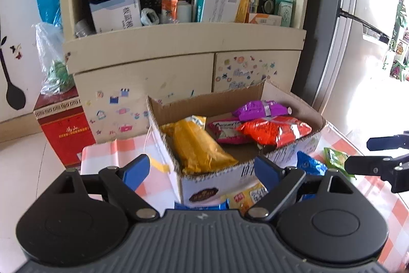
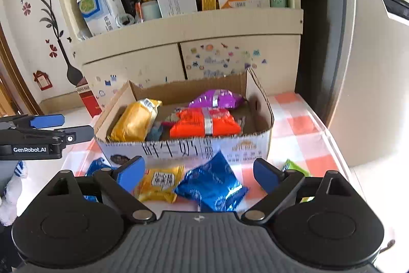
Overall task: Organize snacks
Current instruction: 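Move both tools back from the box to the remaining packets, then close left gripper on blue foil packet while right gripper closes on yellow packet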
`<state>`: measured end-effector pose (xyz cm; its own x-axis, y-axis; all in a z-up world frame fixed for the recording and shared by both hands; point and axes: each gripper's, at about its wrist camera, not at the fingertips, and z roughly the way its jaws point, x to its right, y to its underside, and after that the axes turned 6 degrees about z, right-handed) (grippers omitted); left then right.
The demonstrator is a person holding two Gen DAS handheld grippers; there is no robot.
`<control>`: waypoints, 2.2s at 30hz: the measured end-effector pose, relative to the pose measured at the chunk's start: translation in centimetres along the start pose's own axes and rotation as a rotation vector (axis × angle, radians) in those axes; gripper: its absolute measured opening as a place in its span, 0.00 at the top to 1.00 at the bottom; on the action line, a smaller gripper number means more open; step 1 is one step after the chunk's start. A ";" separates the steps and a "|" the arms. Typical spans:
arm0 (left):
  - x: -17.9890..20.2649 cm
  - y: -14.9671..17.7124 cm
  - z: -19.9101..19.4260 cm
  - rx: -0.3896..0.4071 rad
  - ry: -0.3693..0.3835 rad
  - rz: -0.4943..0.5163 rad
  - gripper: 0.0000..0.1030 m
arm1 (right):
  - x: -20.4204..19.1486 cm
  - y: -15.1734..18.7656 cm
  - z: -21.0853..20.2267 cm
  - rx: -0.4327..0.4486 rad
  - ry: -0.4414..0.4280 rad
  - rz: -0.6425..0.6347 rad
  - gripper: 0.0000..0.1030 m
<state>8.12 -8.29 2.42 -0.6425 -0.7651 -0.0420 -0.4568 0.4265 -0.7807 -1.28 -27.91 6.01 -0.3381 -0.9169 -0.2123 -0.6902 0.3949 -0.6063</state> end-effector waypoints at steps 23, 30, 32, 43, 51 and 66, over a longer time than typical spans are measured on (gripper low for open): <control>1.6 5.3 5.3 -0.168 -0.031 0.051 0.12 | 1.4 6.8 2.9 -0.211 0.101 0.138 0.10; 2.2 6.8 5.6 -0.170 -0.027 0.087 0.25 | 0.6 8.2 3.6 -0.294 -0.002 0.148 0.24; 2.2 6.8 5.2 -0.166 -0.022 0.091 0.27 | -0.3 8.6 3.4 -0.310 -0.031 0.116 0.24; 1.2 8.9 2.2 -0.189 -0.019 0.028 0.27 | -3.4 9.4 0.5 -0.239 -0.049 -0.022 0.24; 0.2 9.9 1.1 -0.184 -0.010 -0.023 0.25 | -3.7 8.5 3.4 -0.214 -0.034 -0.125 0.16; 0.6 9.8 2.5 -0.156 -0.005 -0.055 0.16 | -4.3 9.0 5.8 -0.232 -0.012 -0.231 0.06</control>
<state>4.75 -5.75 -6.83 -0.6113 -0.7914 -0.0052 -0.5812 0.4534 -0.6758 -2.30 -20.79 -3.01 -0.1484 -0.9839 -0.0994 -0.8756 0.1775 -0.4492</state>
